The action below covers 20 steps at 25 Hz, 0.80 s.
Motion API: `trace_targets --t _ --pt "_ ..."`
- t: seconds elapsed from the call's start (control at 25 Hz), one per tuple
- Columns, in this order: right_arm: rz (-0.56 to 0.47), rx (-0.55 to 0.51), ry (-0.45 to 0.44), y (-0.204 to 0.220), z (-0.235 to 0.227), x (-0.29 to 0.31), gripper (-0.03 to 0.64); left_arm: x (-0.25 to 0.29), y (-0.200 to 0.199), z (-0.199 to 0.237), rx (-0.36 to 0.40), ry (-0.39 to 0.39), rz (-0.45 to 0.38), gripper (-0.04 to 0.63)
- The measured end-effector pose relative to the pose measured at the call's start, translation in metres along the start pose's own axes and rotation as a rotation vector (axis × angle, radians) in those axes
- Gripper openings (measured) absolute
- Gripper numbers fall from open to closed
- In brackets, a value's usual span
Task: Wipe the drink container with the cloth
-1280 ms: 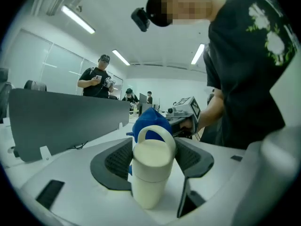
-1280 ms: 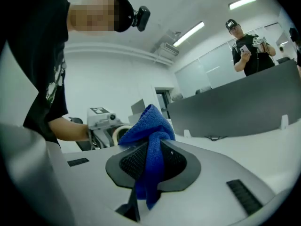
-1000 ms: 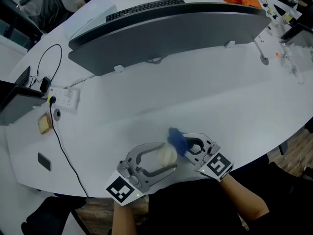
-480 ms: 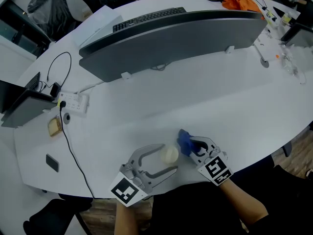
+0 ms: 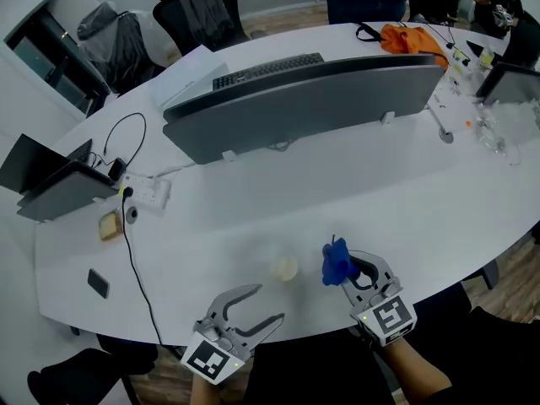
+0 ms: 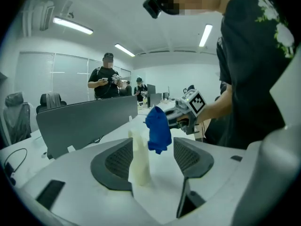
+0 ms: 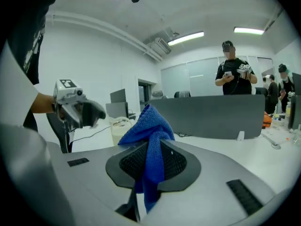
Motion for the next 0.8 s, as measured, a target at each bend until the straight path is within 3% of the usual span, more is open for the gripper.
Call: trace_targets --t 0.08,0.12,0.16,0.32,0.48,0.56,0.8 --pt "-0.042 -0.006 0.012 -0.013 0.007 -0.009 0.044 -0.003 0.001 -0.018 0.025 -0.036 0.033 0.195" --pt "-0.060 -0.005 0.010 -0.018 0.012 -0.012 0.044 -0.004 0.000 -0.023 0.036 -0.070 0.030 0.082" --pt "-0.078 -0.001 0.006 -0.022 0.018 -0.015 0.044 -0.006 -0.003 -0.025 0.044 -0.108 0.015 0.014" --pt "-0.093 -0.002 0.017 -0.035 0.041 -0.025 0.044 -0.027 -0.025 -0.026 0.043 -0.236 -0.121 0.003" --pt "-0.106 -0.020 0.037 -0.043 0.068 -0.040 0.044 -0.067 -0.043 -0.036 -0.108 -0.386 -0.275 0.003" --pt "-0.145 -0.021 0.045 -0.052 0.085 -0.051 0.044 -0.086 -0.047 -0.043 -0.146 -0.442 -0.320 0.003" --pt "-0.224 -0.050 0.071 -0.075 0.130 -0.091 0.044 -0.127 -0.050 -0.067 -0.129 -0.530 -0.392 0.003"
Point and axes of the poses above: the fingertips, and each gripper's own axes: x forward along the fingers, z to its left, y out of its underside, the point moved 8 cm from there along -x, backward along the fingers, and after that the axes turned 5 degrees about y, right-handed, at the moved point
